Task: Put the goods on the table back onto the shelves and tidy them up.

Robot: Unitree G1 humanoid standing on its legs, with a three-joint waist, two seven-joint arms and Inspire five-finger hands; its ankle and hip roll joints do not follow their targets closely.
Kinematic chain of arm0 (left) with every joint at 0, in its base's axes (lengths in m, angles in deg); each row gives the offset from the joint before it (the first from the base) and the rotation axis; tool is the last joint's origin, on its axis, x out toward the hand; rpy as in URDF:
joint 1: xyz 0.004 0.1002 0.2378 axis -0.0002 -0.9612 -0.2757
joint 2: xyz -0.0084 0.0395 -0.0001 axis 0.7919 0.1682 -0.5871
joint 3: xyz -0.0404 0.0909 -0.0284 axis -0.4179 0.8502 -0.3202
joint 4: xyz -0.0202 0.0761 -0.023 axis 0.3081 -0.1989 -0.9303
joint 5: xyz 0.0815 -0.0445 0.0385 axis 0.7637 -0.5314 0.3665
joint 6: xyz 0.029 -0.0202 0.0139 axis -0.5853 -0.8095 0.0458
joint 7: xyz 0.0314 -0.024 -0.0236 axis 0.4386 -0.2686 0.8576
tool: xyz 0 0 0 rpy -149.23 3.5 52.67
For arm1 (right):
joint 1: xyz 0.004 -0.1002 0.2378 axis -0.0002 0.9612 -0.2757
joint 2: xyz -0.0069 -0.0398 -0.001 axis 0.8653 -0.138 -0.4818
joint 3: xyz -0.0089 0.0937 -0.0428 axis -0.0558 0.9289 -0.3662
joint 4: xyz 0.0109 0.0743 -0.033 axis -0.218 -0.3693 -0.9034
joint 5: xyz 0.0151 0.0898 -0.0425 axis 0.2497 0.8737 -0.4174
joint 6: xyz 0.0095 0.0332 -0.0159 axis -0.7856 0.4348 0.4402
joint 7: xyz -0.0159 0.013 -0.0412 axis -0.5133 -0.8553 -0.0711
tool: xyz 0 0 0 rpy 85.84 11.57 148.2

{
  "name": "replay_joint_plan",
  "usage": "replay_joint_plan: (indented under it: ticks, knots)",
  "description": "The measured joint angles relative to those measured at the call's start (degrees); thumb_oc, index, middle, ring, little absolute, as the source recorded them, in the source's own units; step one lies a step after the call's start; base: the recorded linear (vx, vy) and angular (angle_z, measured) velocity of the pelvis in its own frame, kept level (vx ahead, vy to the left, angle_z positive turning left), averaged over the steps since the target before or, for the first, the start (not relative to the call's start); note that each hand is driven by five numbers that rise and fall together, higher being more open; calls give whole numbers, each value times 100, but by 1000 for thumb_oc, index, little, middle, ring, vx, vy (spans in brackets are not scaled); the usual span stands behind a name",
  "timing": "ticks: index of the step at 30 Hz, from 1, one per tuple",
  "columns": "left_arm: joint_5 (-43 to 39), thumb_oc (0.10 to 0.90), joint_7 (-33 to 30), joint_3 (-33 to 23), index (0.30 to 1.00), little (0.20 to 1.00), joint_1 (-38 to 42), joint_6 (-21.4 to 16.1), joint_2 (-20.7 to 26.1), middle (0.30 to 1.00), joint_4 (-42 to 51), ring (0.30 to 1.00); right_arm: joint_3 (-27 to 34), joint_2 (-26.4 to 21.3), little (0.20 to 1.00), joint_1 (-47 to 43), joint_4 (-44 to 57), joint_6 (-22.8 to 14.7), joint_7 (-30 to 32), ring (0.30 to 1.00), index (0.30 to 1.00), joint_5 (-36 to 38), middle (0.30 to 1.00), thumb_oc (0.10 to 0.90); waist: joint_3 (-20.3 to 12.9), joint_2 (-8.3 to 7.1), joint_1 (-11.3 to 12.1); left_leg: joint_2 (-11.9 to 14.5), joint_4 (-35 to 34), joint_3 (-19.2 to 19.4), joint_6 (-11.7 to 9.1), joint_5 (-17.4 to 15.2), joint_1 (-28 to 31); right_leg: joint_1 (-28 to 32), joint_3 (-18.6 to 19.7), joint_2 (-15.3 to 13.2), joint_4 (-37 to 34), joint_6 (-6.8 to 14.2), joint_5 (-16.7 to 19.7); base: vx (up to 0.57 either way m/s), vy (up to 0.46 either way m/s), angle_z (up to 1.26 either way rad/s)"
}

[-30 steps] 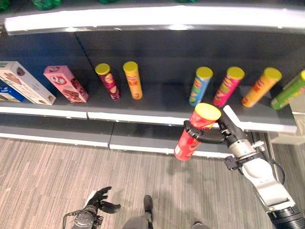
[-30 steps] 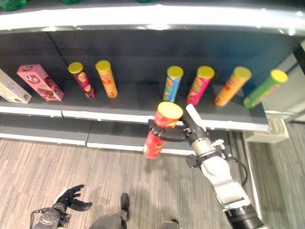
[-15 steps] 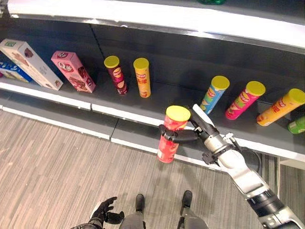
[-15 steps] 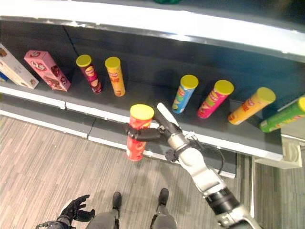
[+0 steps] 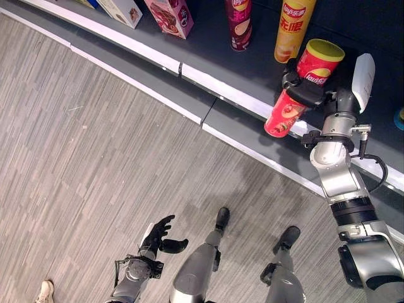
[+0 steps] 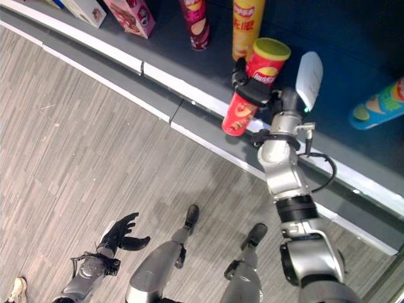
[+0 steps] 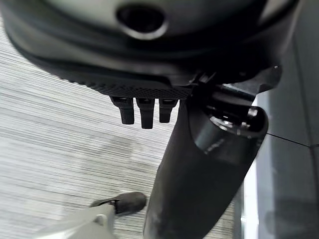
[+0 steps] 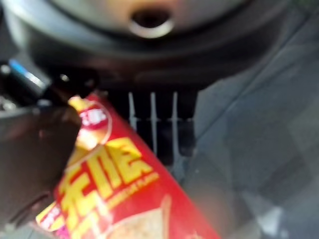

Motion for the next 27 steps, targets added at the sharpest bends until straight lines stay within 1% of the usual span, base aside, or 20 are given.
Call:
replay_joint_plan:
  ticks: [6, 9, 11, 15, 22, 27]
  knots:
    - [-10, 800, -21, 41, 900, 900, -6, 9, 17, 900, 18, 900, 0, -1, 300, -1, -6, 107, 205, 300, 300, 8, 300, 400, -1, 1, -13, -2, 0, -3, 33, 24, -18, -13, 8, 12, -1, 4, 5, 0, 0, 0]
    - [-164, 800, -24, 84, 900, 900, -6, 7, 22, 900, 29, 900, 0, -1, 300, -14, -6, 125, 344, 300, 300, 18, 300, 400, -2, 3, 4, -1, 0, -6, 38, 29, -48, -39, 8, -1, -1, 6, 7, 2, -12, 0]
    - [-165, 800, -35, 97, 900, 900, -6, 4, 22, 900, 19, 900, -2, -25, 300, -137, -8, 208, 482, 300, 300, 32, 300, 400, -10, 15, 19, -7, 0, -36, 43, 49, -162, -133, -5, -6, -1, 5, 9, 1, -26, 6]
    - [-163, 800, -98, 109, 900, 900, -7, 3, 22, 900, 3, 900, -1, -31, 300, -200, -8, 255, 704, 300, 300, 32, 300, 400, -15, 22, 54, -19, 0, -49, 45, 61, -239, -209, -11, -22, -1, 7, 12, 0, 0, 2]
    - [-163, 800, -130, 113, 900, 900, -2, 4, 22, 900, 6, 900, 65, -31, 300, -203, 56, 284, 926, 300, 300, 32, 300, 400, -16, 24, 35, -78, 0, -74, 66, 79, -337, -288, -17, -72, -2, 35, 30, 5, -5, 2]
    - [-161, 800, -142, 112, 900, 900, 3, 6, 21, 900, 8, 900, 65, -30, 300, -169, 293, 424, 932, 300, 300, 32, 300, 400, -16, 24, 11, -102, 0, -74, 73, 83, -374, -327, -10, -76, -2, 55, 42, 0, 0, 0]
